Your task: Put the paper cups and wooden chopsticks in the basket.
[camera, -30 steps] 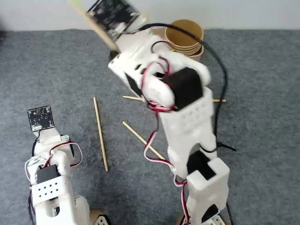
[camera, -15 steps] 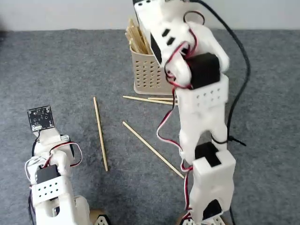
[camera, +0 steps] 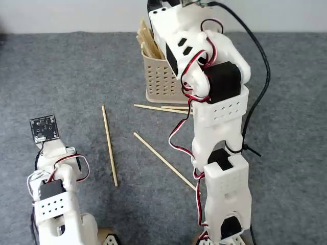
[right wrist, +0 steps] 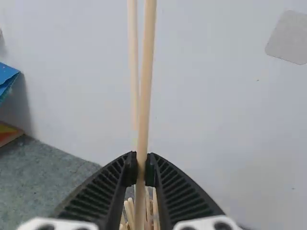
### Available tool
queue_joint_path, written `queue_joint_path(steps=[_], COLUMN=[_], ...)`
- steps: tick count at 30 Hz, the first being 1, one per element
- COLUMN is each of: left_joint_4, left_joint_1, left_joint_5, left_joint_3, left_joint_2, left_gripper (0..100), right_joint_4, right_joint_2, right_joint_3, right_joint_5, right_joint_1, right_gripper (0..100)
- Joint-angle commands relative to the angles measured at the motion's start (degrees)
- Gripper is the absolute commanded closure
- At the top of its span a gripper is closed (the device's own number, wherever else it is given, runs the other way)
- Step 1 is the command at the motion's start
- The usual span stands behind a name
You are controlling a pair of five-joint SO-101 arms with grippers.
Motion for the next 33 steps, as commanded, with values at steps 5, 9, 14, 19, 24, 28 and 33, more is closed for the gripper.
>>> queue_joint_path(steps=[5, 9, 14, 19, 24, 28, 33], left_joint_4=[-1.1, -1.1, -1.1, -1.1, -1.1, -1.1, -1.1], left_joint_1=[-0.2, -0.2, -0.2, -0.2, -0.2, -0.2, -0.2], left_joint_5=[-0.8, -0.8, -0.8, -0.8, -0.8, -0.8, -0.8], left_joint_3=[-0.3, -0.3, -0.3, -0.3, -0.3, -0.3, -0.3], left_joint_2=[-1.1, -1.1, -1.1, -1.1, -1.1, -1.1, -1.1], left_gripper=[98, 98, 98, 98, 98, 98, 98], right_joint_4=[-2.7, 1.9, -0.5, -10.4, -19.5, -25.2, -21.8], right_joint_2=[1.1, 0.1, 1.2, 7.1, 16.0, 21.9, 22.5], right_joint_3=[-2.3, -2.3, -2.2, -2.2, -2.2, -2.2, -2.3], right_joint_5=[-1.0, -1.1, -0.9, -0.8, 0.6, 3.3, 3.0], right_joint_1=[0.1, -0.3, 0.9, 2.1, 3.8, 5.3, 5.6], right_gripper=[99.2, 99.2, 99.2, 99.1, 99.1, 99.1, 95.2])
